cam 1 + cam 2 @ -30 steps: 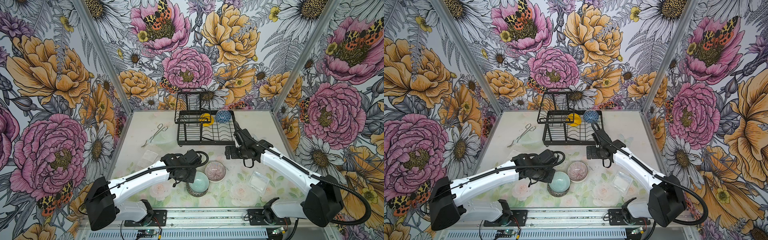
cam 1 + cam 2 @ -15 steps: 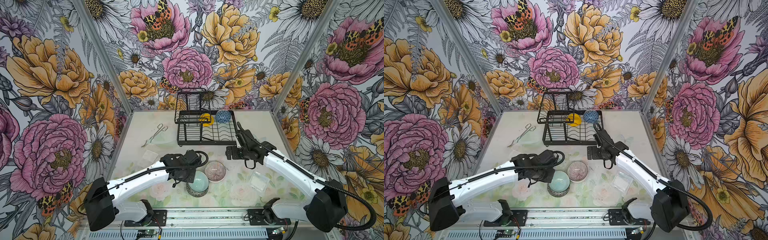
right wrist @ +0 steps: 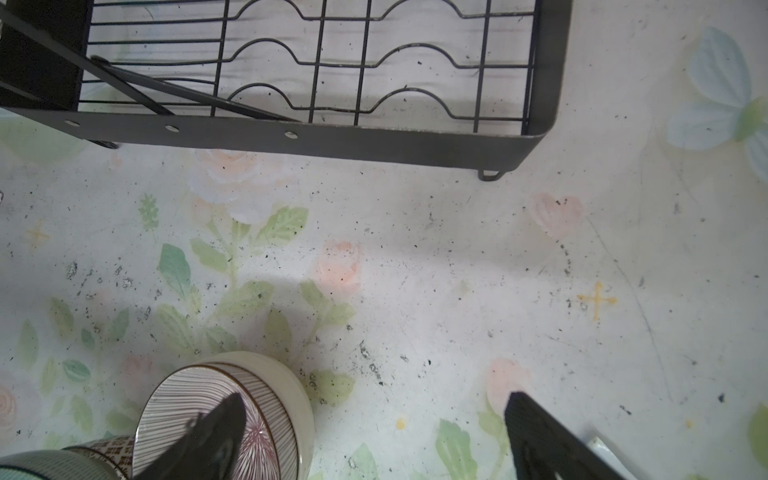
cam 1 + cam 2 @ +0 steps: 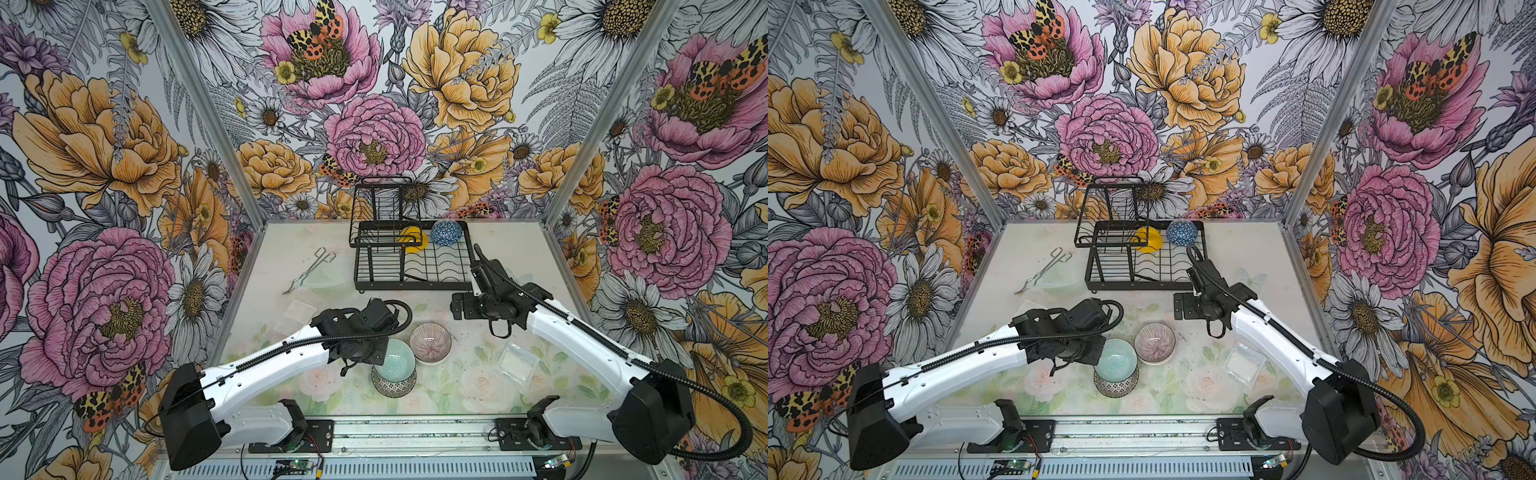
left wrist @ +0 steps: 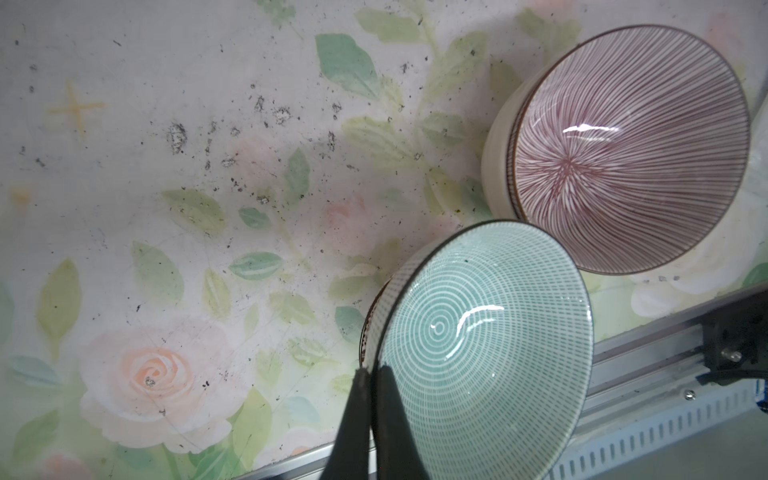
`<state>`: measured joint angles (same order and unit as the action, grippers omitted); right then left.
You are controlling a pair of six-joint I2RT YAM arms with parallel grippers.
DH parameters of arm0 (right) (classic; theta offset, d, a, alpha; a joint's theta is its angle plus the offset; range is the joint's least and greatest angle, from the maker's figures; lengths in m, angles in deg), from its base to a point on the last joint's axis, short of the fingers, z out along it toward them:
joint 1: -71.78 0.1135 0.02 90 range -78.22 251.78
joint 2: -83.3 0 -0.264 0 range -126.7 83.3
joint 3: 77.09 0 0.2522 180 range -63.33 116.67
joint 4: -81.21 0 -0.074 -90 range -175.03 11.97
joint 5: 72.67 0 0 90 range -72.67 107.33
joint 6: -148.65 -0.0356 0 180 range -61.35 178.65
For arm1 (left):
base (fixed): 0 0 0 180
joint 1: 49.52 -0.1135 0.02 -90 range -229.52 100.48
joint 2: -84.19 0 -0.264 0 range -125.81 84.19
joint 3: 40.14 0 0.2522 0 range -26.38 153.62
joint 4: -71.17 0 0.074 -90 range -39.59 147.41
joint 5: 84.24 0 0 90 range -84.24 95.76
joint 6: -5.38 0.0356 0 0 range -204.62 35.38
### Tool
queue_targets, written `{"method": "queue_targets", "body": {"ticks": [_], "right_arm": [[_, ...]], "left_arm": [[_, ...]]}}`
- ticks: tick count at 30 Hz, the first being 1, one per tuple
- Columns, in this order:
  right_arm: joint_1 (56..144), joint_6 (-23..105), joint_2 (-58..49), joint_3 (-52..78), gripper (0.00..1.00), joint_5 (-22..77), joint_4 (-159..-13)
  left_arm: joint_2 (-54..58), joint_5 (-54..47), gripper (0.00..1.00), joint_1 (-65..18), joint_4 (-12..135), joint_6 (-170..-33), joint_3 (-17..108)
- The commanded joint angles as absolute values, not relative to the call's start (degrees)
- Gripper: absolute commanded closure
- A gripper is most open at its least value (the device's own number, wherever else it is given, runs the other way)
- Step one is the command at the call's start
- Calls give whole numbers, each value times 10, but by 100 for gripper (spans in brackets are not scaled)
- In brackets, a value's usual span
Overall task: Load the bowls into the dish rack
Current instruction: 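Lift the green bowl toward the rack while the right gripper reaches to it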
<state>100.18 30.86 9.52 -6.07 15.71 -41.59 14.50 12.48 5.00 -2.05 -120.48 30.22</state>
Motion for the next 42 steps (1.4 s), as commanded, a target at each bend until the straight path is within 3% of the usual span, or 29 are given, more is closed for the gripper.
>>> {"method": "queue_targets", "body": {"ticks": [1,13,18,29,34,39,42], "right_arm": [[1000,307,115,-51,1,162,-427],[1000,314,127,-47,1,185,-428],[1001,327,133,-23,1,205,-428],[1001,338,114,56,0,280,-456],[1003,311,83,60,9,334,-497],[1001,299,60,54,20,316,-519],[998,296,37,64,33,318,-528]], "left_arm": [[169,140,100,46,-18,-1189,340],[171,173,100,-6,-45,-1120,419],[135,226,100,-29,-10,-1079,451],[24,227,100,-63,106,-999,533],[-12,202,100,-64,145,-972,572],[-37,160,100,-66,169,-961,599],[-47,136,100,-68,185,-961,605]]}}
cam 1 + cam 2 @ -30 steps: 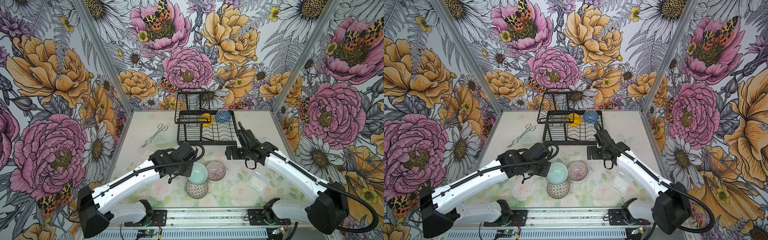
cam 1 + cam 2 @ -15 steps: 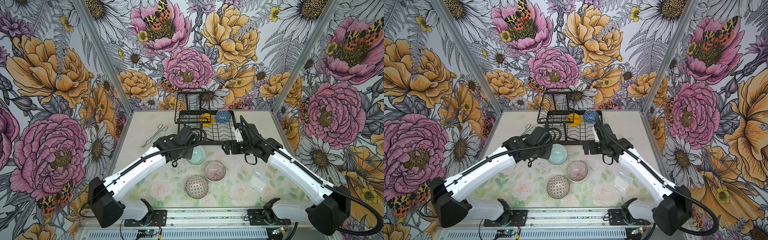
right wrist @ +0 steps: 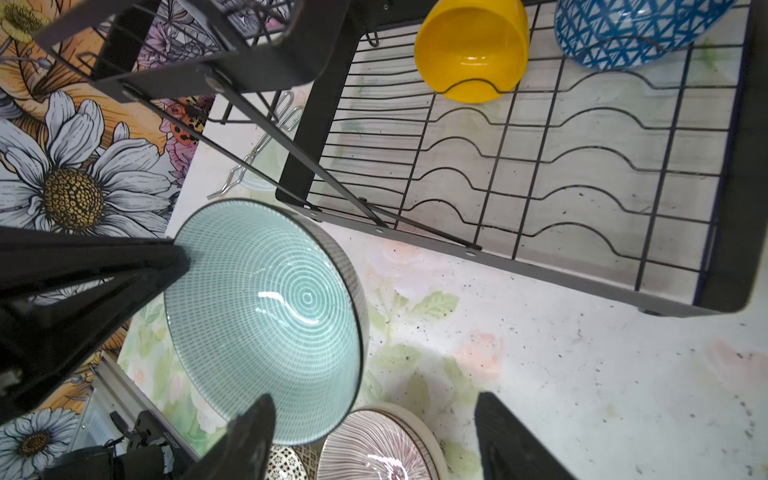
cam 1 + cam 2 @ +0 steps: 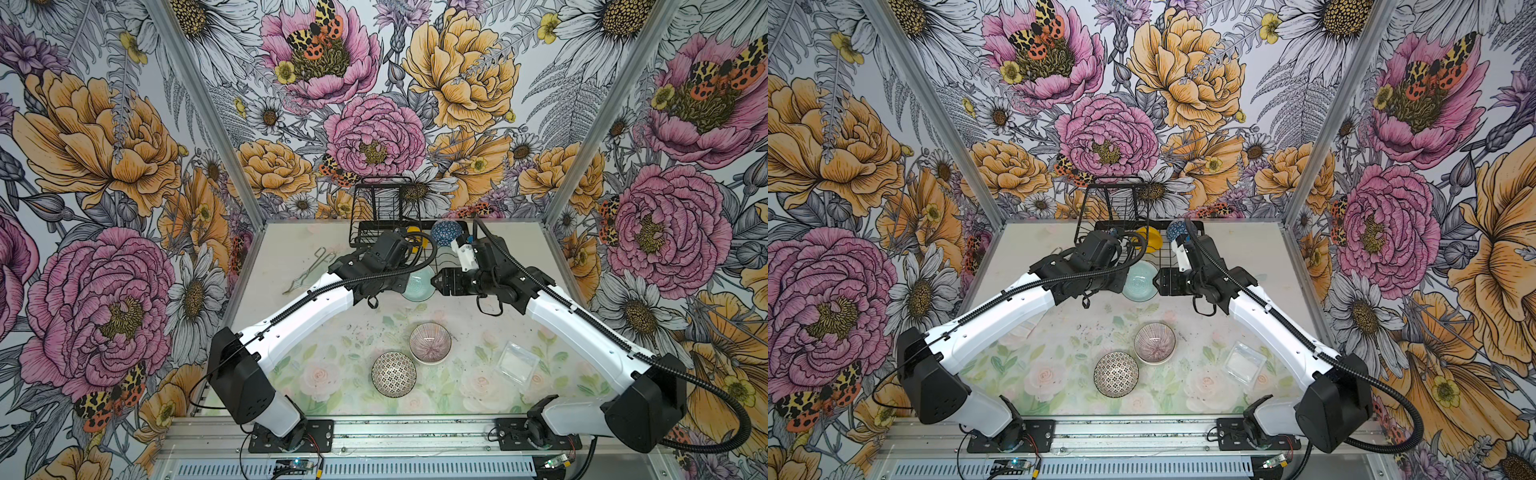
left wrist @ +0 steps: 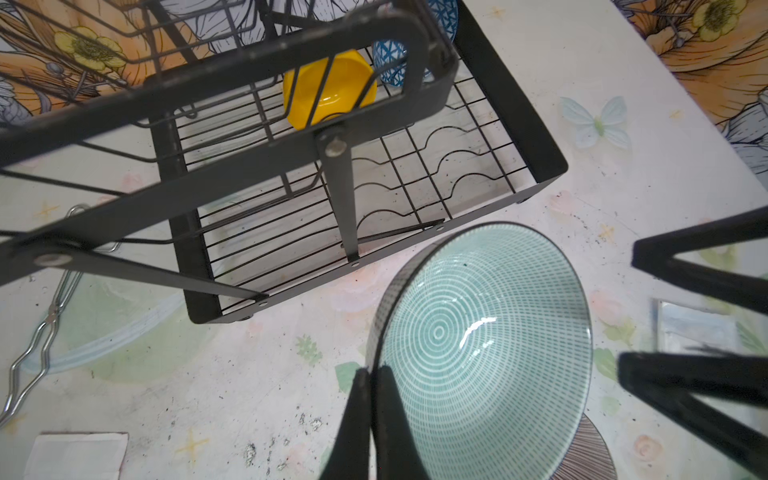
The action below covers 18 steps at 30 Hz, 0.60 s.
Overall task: Load the bowls into the dish rack
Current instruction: 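Lift the green bowl toward the rack while the right gripper reaches to it, then grasp the green bowl rim with the right gripper and open the left gripper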
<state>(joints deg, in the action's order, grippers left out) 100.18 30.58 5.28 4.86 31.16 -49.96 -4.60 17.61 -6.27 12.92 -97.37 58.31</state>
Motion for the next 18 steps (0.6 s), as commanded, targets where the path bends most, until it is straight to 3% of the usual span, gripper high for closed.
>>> {"method": "queue_targets", "body": {"ticks": [1,9,16,18], "right_arm": [[997,296,29,69,36,318,-528],[989,298,-5,94,63,311,-529],[980,302,-24,90,99,304,-528],[979,301,-27,91,100,304,-528]], "left_arm": [[-51,131,100,-68,187,-960,608],[-61,93,100,-74,207,-969,602],[-59,76,100,-83,217,-972,598],[-61,73,100,-83,218,-971,598]]}}
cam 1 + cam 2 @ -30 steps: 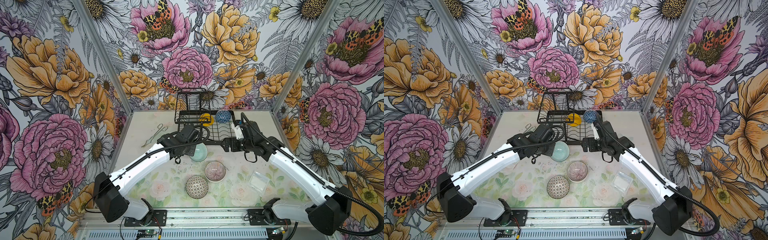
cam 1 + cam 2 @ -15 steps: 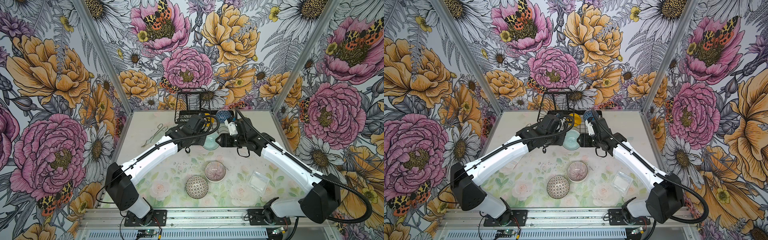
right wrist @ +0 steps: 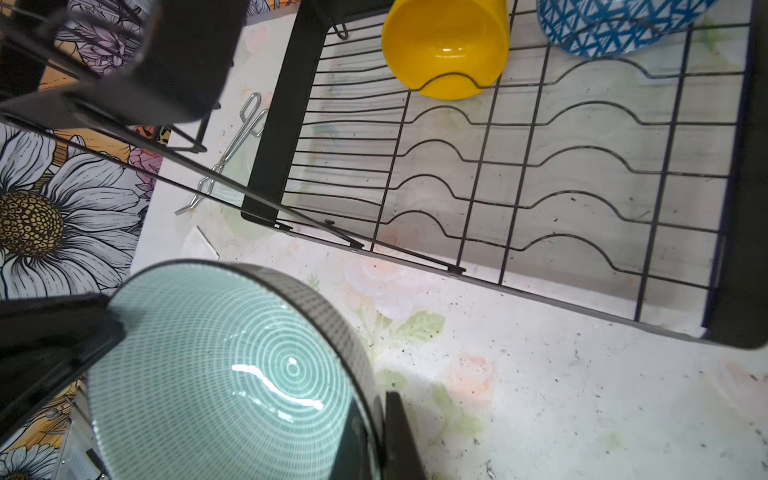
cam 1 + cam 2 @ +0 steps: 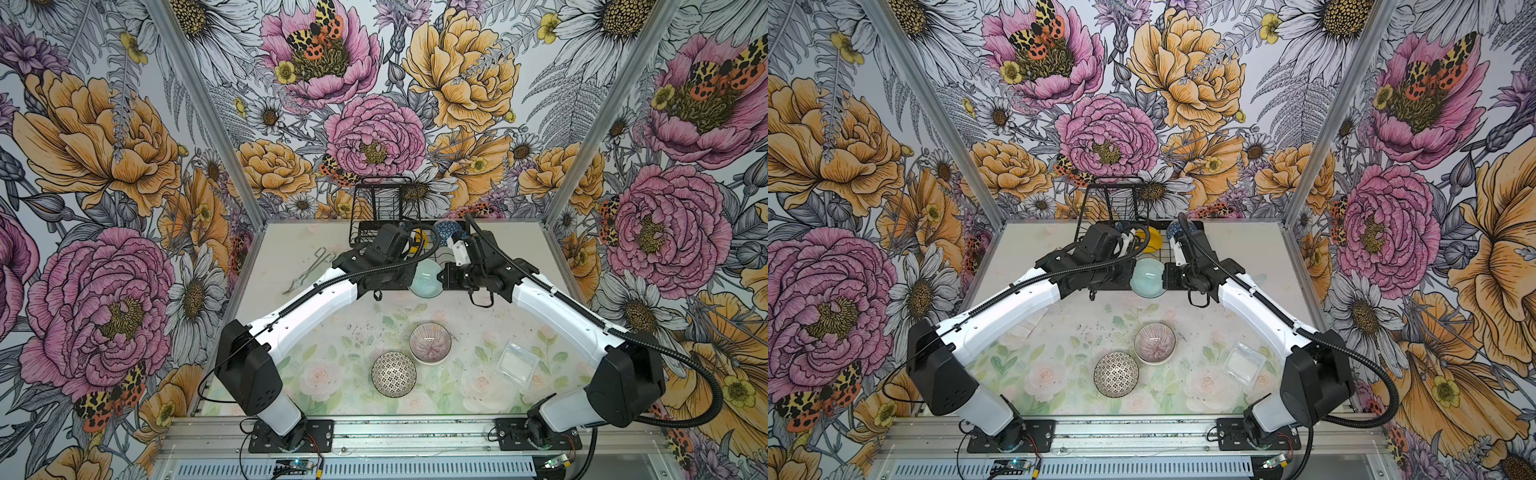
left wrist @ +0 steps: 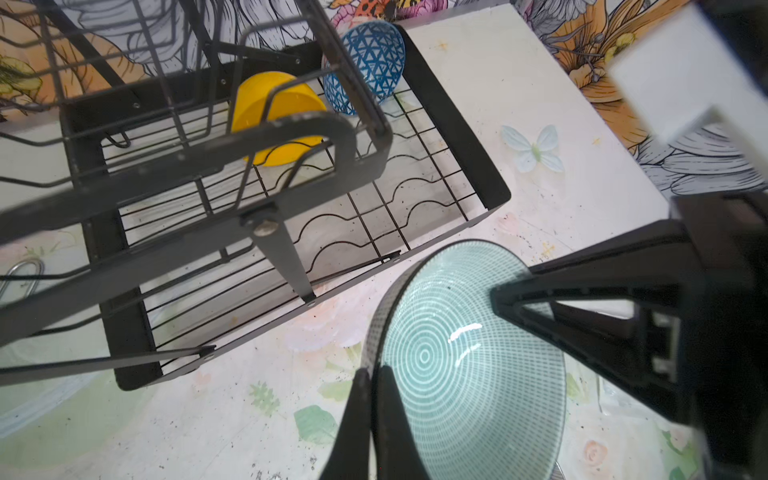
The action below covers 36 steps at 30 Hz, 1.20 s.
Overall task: Load the bowls into the dish rack
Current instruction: 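Grasp the green bowl rim with the right gripper and open the left gripper, then carry the green bowl into the rack slots with the right gripper while left arm withdraws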
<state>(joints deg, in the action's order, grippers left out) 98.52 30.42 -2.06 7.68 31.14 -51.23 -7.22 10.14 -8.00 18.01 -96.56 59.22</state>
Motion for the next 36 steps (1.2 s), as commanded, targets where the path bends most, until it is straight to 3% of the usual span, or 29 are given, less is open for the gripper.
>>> {"method": "queue_targets", "body": {"ticks": [1,6,7,9,12,16,25,29,36], "right_arm": [[978,301,-27,91,100,304,-528],[973,313,-18,93,100,295,-527],[970,316,-14,93,100,294,-527],[963,326,-6,93,100,292,-526],[949,339,3,92,100,290,-523],[932,372,17,89,100,277,-519],[912,488,51,87,100,96,-554],[909,559,69,44,100,21,-680],[901,761,62,-77,100,3,-1012]], "left_arm": [[-62,72,100,-83,218,-971,598],[-67,67,100,-84,219,-970,599],[-66,67,90,-84,219,-969,599],[-61,57,57,-90,219,-967,598],[-47,48,30,-106,217,-967,589],[-16,46,1,-121,212,-970,577],[58,102,1,-189,175,-994,535],[97,99,1,-271,176,-1013,483],[122,67,1,-393,176,-1032,418]]}}
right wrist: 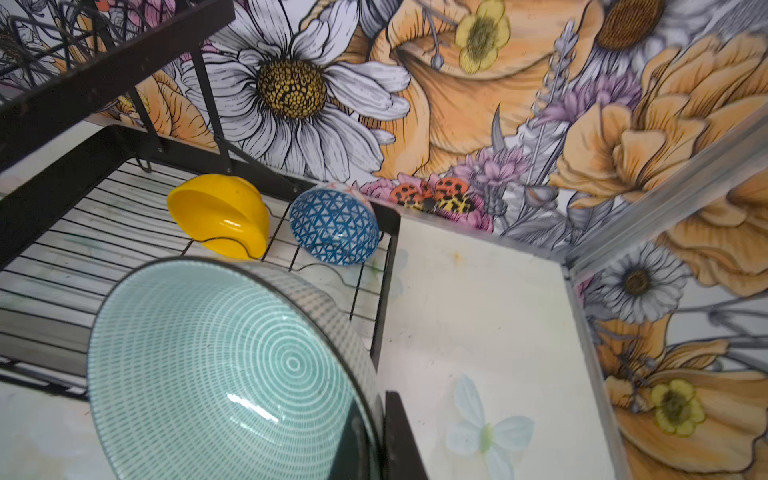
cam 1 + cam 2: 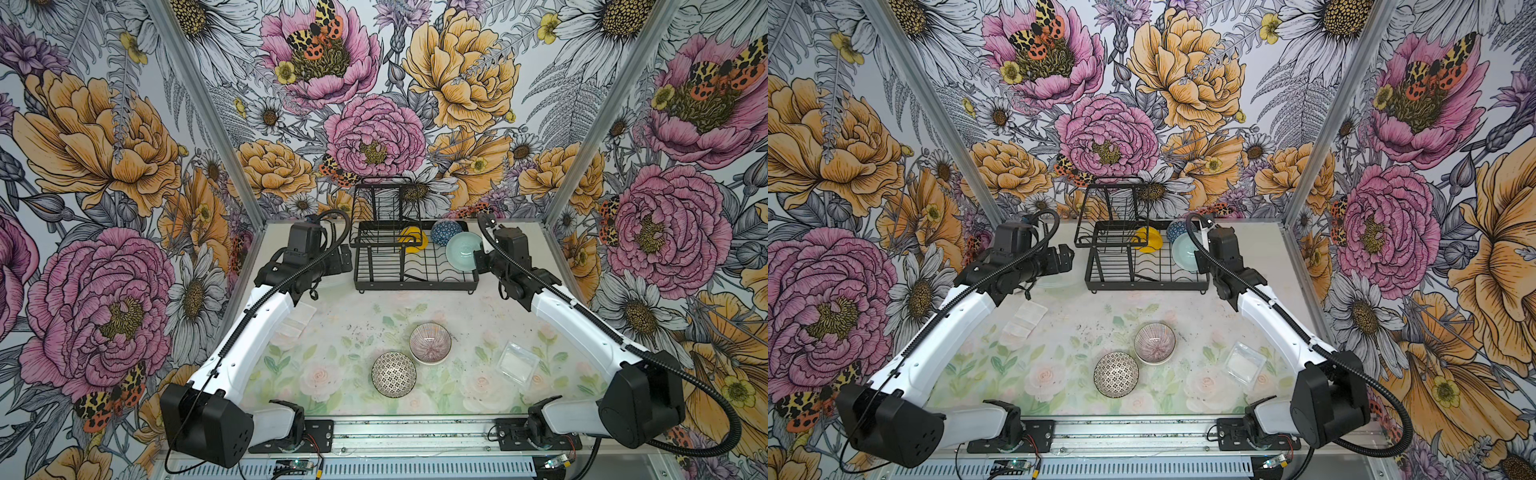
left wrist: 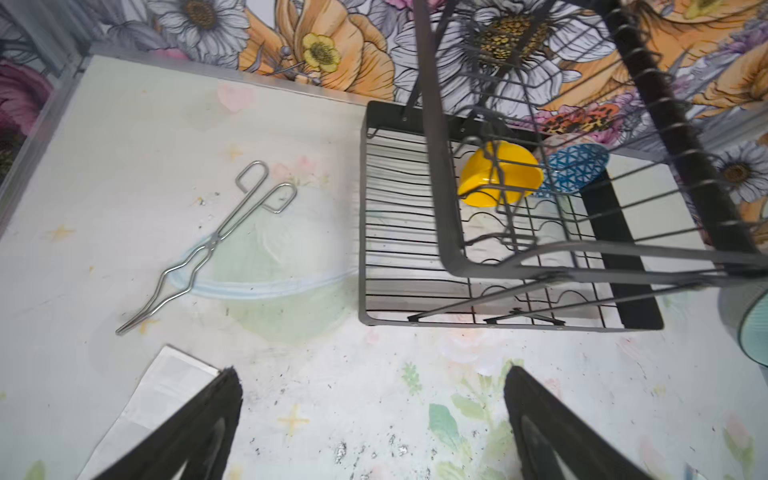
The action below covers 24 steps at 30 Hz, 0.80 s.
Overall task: Load the bowls into the dish rack
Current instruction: 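Carry the green bowl into the rack slots with the right gripper while left arm withdraws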
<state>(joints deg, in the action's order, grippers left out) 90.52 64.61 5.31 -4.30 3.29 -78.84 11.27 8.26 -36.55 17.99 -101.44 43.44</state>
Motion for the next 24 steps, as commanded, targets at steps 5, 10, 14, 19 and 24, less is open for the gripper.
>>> {"method": "queue_targets", "body": {"ticks": [5,10,14,19,24], "right_arm": [[895,890,-12,-113,100,35,-1197],[882,928,-91,-68,100,59,-1231],[874,966,-142,-49,100,76,-1266],[867,1005,-190,-30,100,83,-1282],[868,1038,-227,-8,100,106,-1275]], "left_arm": [[100,70,1,-424,180,-1031,388],[86,60,1,-428,200,-1032,368],[77,52,1,-429,208,-1031,361],[67,33,1,-431,222,-1033,352],[62,27,1,-431,226,-1033,349]]}}
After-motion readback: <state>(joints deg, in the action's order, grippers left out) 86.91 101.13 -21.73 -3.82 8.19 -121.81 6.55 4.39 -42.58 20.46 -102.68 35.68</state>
